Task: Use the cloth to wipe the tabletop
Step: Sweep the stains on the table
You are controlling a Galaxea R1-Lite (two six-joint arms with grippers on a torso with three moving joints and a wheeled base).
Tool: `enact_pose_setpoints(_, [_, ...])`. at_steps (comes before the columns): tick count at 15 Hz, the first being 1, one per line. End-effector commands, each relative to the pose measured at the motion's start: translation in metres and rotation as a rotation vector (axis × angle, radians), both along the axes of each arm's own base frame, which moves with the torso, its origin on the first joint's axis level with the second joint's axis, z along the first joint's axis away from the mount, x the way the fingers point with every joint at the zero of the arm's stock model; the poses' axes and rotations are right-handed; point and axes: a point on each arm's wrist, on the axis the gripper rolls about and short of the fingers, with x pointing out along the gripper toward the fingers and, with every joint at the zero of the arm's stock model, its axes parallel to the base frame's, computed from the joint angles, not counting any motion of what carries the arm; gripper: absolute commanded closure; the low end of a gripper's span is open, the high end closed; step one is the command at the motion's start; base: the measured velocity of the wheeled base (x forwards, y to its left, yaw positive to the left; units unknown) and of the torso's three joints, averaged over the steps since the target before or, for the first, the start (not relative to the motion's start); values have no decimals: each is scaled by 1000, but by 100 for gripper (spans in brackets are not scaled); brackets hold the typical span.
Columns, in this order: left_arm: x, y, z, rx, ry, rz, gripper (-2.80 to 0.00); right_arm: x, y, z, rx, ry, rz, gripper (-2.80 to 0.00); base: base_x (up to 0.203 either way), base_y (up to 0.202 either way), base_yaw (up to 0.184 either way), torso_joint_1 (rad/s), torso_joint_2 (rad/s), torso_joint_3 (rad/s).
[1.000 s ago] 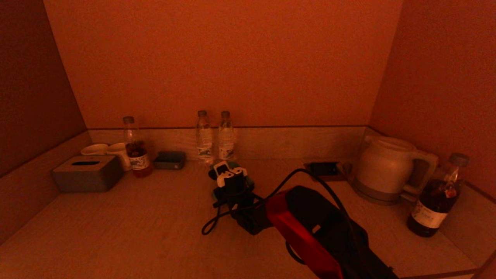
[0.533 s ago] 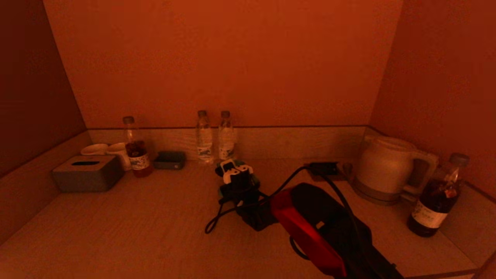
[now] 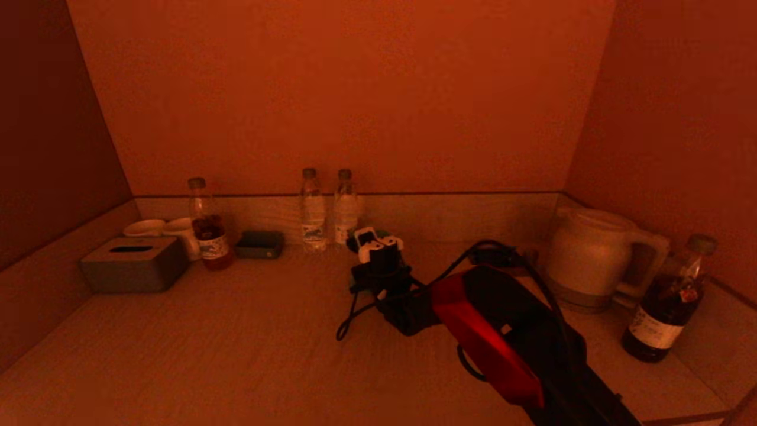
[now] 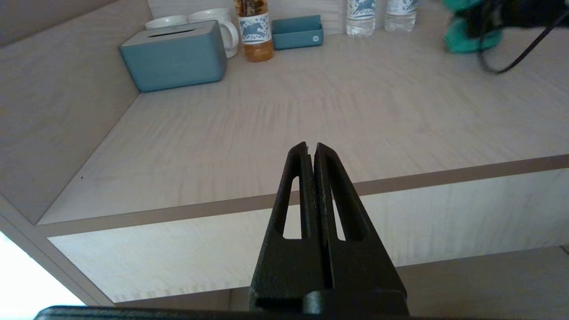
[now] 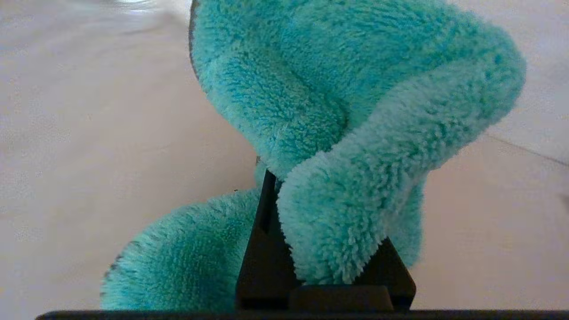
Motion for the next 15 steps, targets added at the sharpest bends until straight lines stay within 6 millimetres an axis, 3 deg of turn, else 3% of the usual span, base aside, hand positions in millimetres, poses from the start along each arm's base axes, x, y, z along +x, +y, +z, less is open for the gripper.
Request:
enact_pose_setpoints(1, [0, 0, 0, 0, 0, -2, 0, 5, -15, 16, 10, -19, -35, 0, 0, 0, 0, 0, 0, 0])
enact_pose_setpoints(6, [0, 0, 0, 0, -1, 0, 0, 2, -25, 29, 22, -27, -54, 0, 0, 0, 0, 0, 0, 0])
enact_pose_setpoints(11, [0, 0, 0, 0, -1, -2, 0, -27, -42, 79, 59, -80, -60, 0, 0, 0, 0, 0, 0, 0])
enact_pose_setpoints(15, [0, 0, 0, 0, -1, -2, 0, -39, -49, 94, 72, -99, -62, 0, 0, 0, 0, 0, 0, 0])
